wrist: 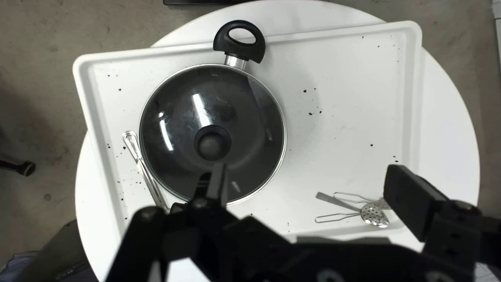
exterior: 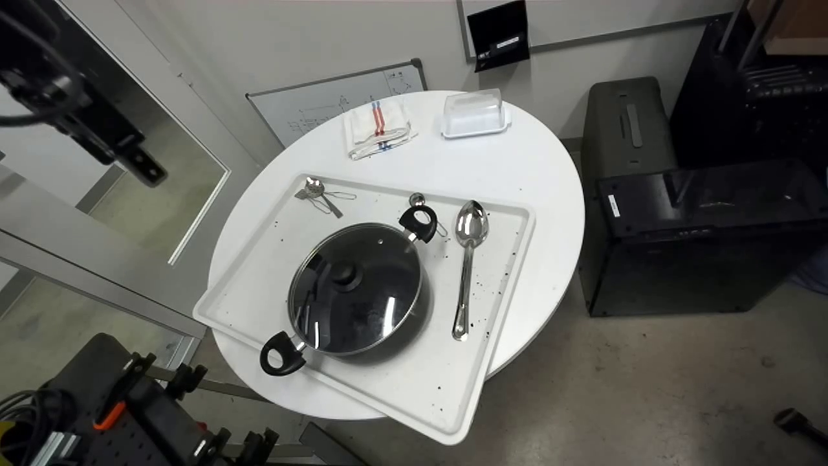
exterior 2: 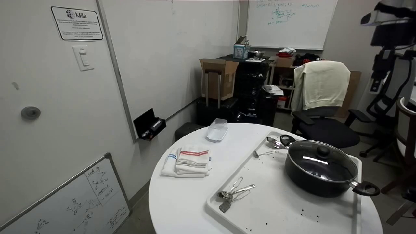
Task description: Remove the lid from the pot and place it on the table
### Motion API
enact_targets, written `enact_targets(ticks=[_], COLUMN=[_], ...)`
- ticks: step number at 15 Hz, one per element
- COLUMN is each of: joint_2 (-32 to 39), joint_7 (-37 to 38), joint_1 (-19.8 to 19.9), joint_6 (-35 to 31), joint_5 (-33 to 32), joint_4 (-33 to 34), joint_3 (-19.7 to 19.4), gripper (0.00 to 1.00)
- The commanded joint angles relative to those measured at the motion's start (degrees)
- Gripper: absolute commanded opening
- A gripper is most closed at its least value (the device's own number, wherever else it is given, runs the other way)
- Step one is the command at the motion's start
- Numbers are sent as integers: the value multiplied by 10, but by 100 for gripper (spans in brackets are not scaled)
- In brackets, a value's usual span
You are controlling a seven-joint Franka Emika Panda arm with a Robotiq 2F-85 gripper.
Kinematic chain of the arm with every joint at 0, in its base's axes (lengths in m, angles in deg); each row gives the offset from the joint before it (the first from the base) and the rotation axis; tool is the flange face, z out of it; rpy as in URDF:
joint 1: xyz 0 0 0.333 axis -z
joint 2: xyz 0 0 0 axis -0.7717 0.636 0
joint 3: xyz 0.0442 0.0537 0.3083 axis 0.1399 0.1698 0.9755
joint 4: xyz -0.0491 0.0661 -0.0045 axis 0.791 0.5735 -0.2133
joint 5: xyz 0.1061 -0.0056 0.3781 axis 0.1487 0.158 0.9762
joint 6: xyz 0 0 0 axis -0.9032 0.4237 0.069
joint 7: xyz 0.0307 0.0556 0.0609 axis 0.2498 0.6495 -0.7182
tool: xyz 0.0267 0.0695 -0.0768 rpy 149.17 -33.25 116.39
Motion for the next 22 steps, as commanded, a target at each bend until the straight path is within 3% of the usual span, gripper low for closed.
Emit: enact_targets(ticks=[1, 10, 15, 22], joint_2=[88, 256, 340, 424], joint_7=[23, 86, 161, 206], joint_1=[4, 10, 2, -17], joint_6=[-68, -217, -312, -373], joint_5=[-3, -22, -80, -91], joint_4=[14, 40, 51, 73], joint_3=[5, 0, -24, -59], gripper=[100, 100, 100, 100])
